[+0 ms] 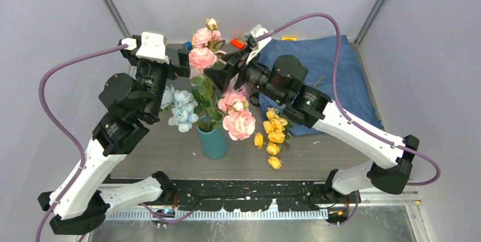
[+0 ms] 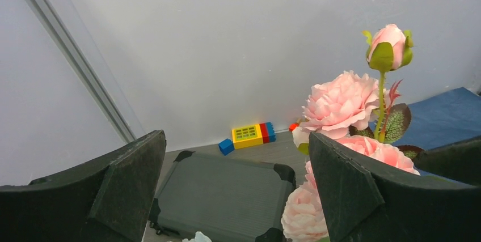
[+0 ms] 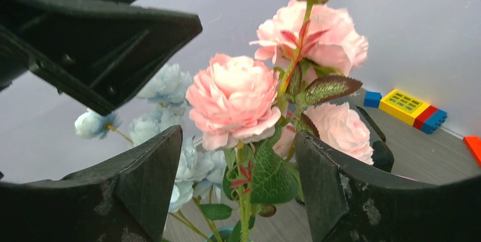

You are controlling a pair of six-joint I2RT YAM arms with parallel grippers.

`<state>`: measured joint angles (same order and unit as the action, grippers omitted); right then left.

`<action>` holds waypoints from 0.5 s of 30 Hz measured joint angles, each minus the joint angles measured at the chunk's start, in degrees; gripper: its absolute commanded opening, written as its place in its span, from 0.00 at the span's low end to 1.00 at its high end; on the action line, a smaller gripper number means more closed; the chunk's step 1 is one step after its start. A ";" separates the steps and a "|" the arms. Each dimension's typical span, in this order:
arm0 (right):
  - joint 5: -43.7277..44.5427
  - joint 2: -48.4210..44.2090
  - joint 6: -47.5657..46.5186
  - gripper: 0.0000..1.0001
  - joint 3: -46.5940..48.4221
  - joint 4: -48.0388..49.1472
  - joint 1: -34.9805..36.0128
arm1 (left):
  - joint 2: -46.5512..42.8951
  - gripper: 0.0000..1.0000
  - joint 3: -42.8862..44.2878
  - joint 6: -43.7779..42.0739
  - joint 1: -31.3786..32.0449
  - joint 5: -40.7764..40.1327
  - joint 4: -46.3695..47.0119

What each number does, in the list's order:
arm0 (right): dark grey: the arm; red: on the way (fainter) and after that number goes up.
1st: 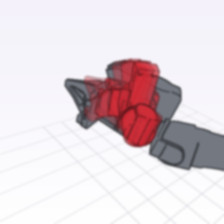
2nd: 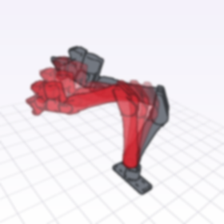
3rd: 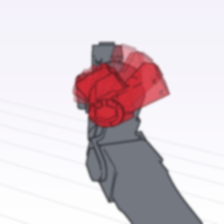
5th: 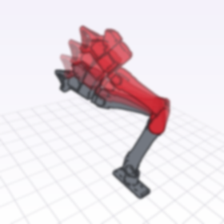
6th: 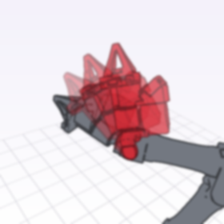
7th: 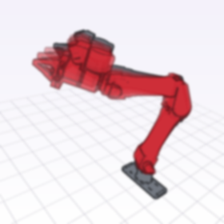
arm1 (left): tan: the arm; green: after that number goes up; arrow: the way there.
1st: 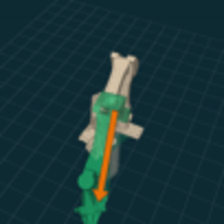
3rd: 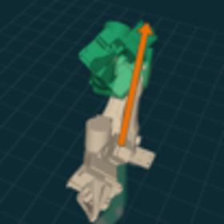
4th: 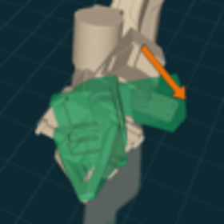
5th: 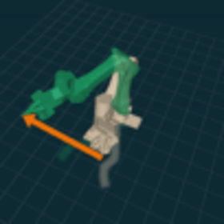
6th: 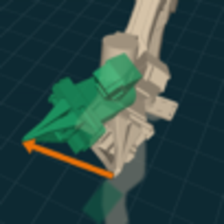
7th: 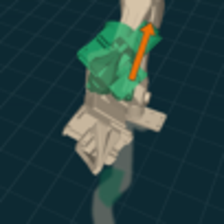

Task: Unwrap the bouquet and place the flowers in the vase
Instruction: Insert the fake flower into the vase, then adjust the fake flower in the vase.

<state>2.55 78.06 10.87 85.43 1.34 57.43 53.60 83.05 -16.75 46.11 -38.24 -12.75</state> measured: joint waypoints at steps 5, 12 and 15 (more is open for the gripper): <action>1.55 2.47 -0.35 0.65 3.15 -0.17 0.00 | 0.07 1.00 0.02 0.09 0.00 0.33 -0.37; 2.80 5.57 -1.55 0.29 3.54 -1.86 0.00 | 0.07 1.00 0.02 0.07 0.00 0.37 -0.39; 2.93 5.60 -1.92 0.14 3.54 -2.60 -0.02 | 0.07 1.00 0.02 0.07 0.00 0.37 -0.39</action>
<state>5.48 83.66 8.95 88.97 -1.26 57.41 53.67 83.07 -16.69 46.11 -37.87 -13.15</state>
